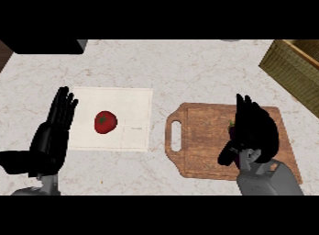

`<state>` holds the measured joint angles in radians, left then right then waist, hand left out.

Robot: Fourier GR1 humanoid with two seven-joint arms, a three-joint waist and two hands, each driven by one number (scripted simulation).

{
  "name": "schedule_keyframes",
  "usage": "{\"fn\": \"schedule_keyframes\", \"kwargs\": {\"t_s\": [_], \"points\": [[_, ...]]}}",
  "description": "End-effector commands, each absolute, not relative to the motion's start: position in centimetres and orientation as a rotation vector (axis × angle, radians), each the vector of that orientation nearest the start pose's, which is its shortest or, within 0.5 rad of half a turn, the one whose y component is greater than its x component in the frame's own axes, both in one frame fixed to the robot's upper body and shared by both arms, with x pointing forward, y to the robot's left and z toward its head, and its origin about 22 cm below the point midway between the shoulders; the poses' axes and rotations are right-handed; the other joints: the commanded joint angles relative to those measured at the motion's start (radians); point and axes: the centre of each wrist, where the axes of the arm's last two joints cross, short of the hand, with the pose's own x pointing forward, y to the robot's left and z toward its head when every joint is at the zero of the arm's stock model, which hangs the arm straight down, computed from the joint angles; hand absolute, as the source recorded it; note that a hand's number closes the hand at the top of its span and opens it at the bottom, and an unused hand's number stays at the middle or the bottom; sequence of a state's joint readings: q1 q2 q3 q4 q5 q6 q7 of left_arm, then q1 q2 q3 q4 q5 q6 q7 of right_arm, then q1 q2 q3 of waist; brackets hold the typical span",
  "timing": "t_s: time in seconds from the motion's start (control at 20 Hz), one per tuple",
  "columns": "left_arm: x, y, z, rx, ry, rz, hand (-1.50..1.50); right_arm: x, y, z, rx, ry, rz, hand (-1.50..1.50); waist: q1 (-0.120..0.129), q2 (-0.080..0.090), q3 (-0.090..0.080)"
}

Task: Pick the eggplant from the cutting board and place it in the basket

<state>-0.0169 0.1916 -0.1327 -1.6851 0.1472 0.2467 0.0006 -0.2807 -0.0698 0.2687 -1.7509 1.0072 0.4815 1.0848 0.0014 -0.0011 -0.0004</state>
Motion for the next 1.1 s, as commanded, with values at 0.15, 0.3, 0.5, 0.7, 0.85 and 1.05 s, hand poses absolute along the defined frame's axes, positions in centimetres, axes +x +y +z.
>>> {"fn": "schedule_keyframes", "kwargs": {"t_s": [0.15, 0.3, 0.5, 0.7, 0.85, 1.05], "points": [[23.6, 24.5, 3.7, 0.078, -1.684, 0.046, 0.00, 26.8, -14.5, 8.3, -1.055, -0.558, 0.788, -1.50, 0.001, 0.000, 0.000], [24.7, 22.9, 4.0, 0.102, -1.684, 0.062, 0.00, 26.3, -14.2, 7.6, -1.045, -0.551, 0.797, -1.50, -0.002, 0.000, 0.000], [25.9, 24.6, 2.8, 0.106, -1.699, 0.069, 0.00, 26.3, -15.0, 7.7, -1.020, -0.543, 0.801, -1.50, -0.006, 0.001, 0.000], [26.3, 23.8, 4.1, 0.111, -1.686, 0.049, 0.00, 28.0, -15.6, 8.2, -1.005, -0.554, 0.801, -1.50, -0.002, 0.001, 0.000], [22.9, 22.8, 3.3, 0.095, -1.683, 0.049, 0.00, 26.2, -15.9, 6.0, -1.010, -0.546, 0.787, -1.50, 0.001, 0.000, 0.000], [23.4, 24.1, 2.6, 0.099, -1.677, 0.053, 0.00, 27.3, -16.9, 3.5, -1.021, -0.548, 0.796, -1.50, 0.002, 0.001, 0.000]]}}
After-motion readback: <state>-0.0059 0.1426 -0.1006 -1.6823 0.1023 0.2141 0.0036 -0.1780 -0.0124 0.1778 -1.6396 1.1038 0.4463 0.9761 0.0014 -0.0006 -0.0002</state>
